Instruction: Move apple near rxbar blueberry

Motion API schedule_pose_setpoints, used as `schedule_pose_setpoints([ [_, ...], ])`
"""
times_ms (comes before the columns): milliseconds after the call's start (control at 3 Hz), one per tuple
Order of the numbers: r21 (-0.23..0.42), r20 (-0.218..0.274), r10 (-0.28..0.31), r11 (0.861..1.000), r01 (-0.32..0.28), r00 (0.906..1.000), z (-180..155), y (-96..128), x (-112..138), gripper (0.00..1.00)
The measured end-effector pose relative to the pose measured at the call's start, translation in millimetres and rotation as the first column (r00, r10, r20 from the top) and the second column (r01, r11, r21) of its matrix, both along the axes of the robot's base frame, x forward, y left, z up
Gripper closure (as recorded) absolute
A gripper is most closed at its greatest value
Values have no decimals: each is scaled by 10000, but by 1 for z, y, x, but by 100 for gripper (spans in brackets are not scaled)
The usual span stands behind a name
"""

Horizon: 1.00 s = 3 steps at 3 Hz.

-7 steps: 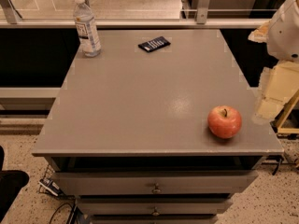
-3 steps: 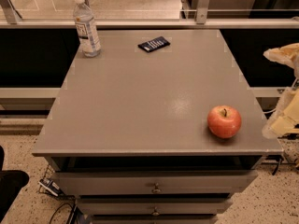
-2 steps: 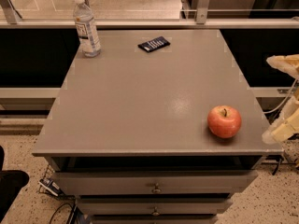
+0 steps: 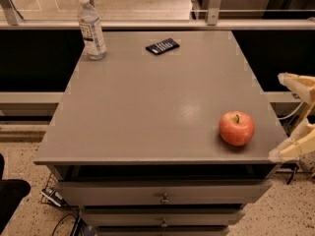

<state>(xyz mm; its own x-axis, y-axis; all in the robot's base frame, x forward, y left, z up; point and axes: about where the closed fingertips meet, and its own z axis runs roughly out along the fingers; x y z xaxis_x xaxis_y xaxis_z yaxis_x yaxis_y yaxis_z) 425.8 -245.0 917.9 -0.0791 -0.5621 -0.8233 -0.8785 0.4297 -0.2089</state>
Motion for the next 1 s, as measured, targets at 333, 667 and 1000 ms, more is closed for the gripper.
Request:
schedule_pose_setpoints([
  [333, 139, 66, 21, 9999, -22, 10000, 0, 1, 0, 0],
  [667, 227, 68, 93, 9997, -95, 9999, -2, 5, 2, 0],
  [1000, 95, -39, 233, 9997, -233, 9997, -24, 13, 11, 0],
])
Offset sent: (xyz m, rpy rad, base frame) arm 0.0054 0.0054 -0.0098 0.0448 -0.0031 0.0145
